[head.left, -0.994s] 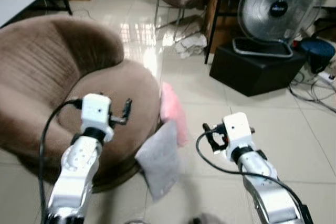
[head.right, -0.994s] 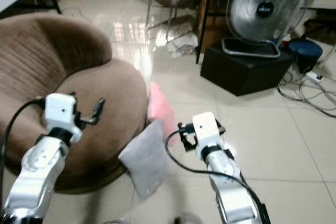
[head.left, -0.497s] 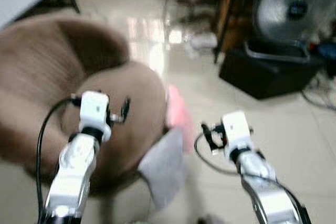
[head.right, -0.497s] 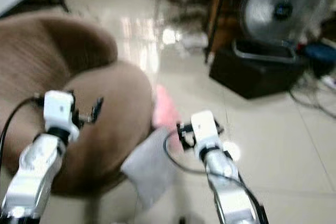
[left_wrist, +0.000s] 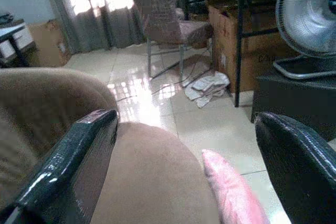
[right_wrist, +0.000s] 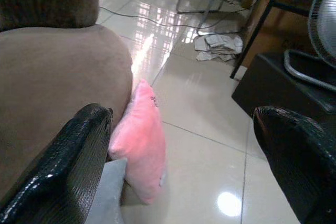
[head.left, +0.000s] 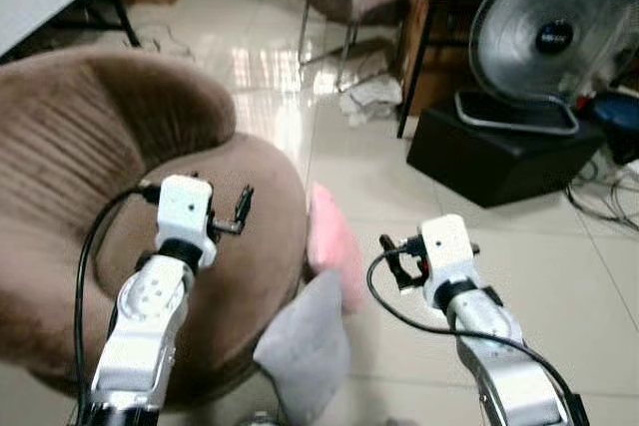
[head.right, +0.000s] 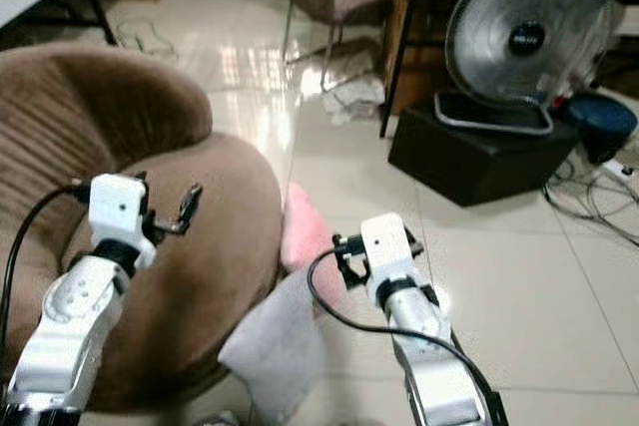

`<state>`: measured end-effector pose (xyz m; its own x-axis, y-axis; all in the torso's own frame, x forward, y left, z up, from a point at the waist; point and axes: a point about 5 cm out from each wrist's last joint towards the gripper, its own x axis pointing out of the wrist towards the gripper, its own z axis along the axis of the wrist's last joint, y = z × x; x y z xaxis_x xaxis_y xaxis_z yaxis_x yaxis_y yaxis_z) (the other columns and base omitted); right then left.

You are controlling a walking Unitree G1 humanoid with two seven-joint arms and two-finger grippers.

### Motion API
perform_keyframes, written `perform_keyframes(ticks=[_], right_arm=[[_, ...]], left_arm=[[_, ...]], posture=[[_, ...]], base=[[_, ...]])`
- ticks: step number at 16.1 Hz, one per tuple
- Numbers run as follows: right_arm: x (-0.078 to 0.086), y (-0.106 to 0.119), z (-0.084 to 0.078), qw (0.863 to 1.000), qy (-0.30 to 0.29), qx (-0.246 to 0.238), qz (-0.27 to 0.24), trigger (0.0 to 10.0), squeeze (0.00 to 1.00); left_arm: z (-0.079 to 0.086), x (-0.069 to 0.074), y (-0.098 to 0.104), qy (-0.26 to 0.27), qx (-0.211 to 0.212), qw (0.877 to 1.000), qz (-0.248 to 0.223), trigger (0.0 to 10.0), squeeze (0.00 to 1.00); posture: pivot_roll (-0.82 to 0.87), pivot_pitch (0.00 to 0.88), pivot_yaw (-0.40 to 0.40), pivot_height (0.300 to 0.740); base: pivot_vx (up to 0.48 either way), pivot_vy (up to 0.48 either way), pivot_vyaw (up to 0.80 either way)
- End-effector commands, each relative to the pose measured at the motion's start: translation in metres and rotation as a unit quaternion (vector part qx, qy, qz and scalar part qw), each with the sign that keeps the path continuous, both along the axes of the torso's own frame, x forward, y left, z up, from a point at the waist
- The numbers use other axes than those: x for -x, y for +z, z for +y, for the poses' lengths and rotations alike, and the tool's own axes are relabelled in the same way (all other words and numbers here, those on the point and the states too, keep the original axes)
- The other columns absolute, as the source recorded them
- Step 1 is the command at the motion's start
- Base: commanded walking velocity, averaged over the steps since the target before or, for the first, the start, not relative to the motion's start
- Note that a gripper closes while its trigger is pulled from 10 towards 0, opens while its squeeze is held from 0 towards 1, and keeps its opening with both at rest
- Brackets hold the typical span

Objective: Move the pillow to the sofa from floor

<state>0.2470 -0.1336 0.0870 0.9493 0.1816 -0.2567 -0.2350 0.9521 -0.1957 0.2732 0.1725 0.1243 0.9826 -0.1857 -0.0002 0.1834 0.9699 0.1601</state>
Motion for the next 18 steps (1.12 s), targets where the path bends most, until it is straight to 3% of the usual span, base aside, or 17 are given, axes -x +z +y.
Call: perform_keyframes(ticks=[1,13,18], right_arm=[[0.0003,0.0006,-0.0065,1.000,-0.012,0.005,0.000,10.0,0.00],[0.0032,-0.0003,-0.0087,1.000,-0.020,-0.005,0.007,10.0,0.00],[0.0014,0.0004,-0.0096,1.000,-0.012,0.000,0.003,10.0,0.00]], left_arm=[[-0.0065,0.0011,-0.0038,-0.011,-0.001,1.000,0.012,10.0,0.00],[-0.0136,0.0046,-0.0096,-0.038,-0.005,0.999,0.035,10.0,0.00],[-0.0108,0.0022,-0.0069,-0.038,-0.013,0.999,0.018,10.0,0.00]], posture=[[-0.02,0.065,0.029,0.705],[-0.01,0.065,0.029,0.595],[-0.01,0.074,0.029,0.590]], base=[[0.000,0.000,0.00],[0.000,0.000,0.00],[0.057,0.000,0.00]])
